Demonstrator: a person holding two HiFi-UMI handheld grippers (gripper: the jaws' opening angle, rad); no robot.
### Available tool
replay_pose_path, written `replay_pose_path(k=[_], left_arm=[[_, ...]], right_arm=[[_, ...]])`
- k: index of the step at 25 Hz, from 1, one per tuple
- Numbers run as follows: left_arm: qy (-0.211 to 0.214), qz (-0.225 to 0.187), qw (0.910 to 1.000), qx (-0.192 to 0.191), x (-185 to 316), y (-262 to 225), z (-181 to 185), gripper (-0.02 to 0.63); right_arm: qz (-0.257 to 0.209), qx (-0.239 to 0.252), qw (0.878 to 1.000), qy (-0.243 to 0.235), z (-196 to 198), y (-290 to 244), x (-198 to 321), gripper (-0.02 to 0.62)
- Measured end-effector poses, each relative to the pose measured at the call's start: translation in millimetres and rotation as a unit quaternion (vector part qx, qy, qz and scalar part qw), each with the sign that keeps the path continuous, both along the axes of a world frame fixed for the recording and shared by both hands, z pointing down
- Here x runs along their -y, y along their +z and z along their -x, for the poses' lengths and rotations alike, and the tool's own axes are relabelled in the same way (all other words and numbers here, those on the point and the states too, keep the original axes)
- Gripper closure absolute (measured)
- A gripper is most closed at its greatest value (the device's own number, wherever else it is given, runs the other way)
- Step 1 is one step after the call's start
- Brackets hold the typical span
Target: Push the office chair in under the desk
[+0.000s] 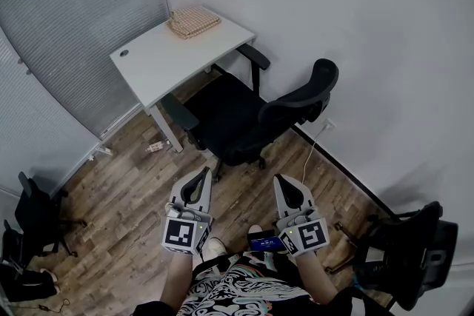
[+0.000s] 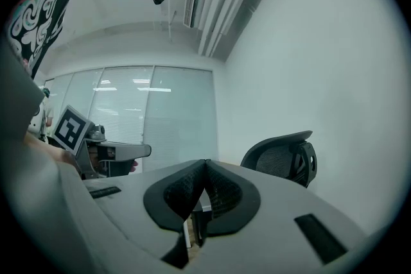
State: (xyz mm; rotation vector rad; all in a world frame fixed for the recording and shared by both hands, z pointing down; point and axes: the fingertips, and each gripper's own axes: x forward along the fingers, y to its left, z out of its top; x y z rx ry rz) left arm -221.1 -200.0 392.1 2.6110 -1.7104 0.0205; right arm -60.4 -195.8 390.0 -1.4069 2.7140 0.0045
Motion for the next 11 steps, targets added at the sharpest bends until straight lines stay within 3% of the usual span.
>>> replay_pose_path(k=[11], left_arm=[[0.005,0.012,0.9997,0.021,1,4,-4,0.578]], right_arm=[[0.008,0.000,1.000,-0.017,14,5,0,0.580]])
